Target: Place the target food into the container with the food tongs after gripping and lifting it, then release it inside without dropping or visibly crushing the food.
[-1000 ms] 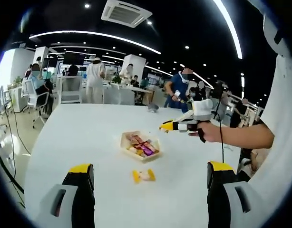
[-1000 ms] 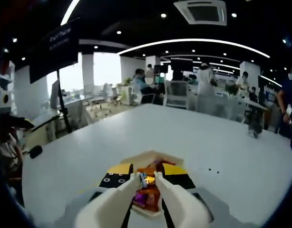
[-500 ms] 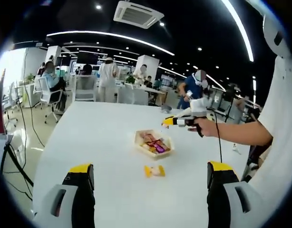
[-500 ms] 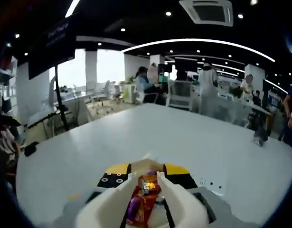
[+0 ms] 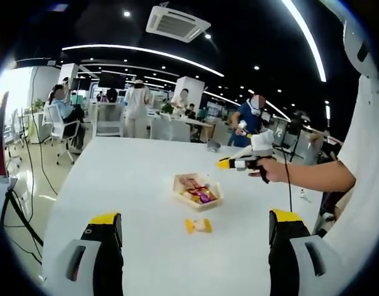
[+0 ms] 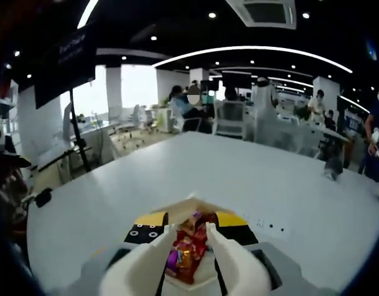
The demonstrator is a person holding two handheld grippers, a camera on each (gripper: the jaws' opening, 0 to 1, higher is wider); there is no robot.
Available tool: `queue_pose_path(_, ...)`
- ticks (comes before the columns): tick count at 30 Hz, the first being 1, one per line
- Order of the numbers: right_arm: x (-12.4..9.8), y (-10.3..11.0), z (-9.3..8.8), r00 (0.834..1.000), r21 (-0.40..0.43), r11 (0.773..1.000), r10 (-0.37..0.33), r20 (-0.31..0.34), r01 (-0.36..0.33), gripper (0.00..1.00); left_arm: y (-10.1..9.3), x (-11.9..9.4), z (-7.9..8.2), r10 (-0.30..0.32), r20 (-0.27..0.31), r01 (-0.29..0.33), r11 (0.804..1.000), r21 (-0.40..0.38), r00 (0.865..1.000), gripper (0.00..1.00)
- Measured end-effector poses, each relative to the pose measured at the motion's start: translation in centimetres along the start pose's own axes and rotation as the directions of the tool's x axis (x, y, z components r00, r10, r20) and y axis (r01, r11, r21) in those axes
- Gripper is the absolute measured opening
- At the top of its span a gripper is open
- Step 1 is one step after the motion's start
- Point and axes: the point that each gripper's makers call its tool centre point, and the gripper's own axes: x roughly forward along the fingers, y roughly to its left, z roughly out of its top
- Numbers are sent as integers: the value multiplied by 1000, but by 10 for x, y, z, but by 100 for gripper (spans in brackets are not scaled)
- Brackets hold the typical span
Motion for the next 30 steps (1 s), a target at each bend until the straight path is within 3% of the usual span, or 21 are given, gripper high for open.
queue_pose_path(12,-40,18,3,1000,3,1000,3,31,-3,29,-19,-12,2,-43,25,42,999,31,999,99)
queue_pose_path(16,-65,32,1,999,14,1000,12,53,-13,30,-25,-13,3,-65,36,64,997,40,997,99)
queue_pose_path(24,-112,54,-6,998,-12,1000,4,69,-3,30,-44,-1,-2,-156,33,154,987,53,987,99)
queue_pose_path(30,-138,68,-28,998,6,1000,-3,61,3,30,-58,16,-2,-219,22,217,974,70,975,99)
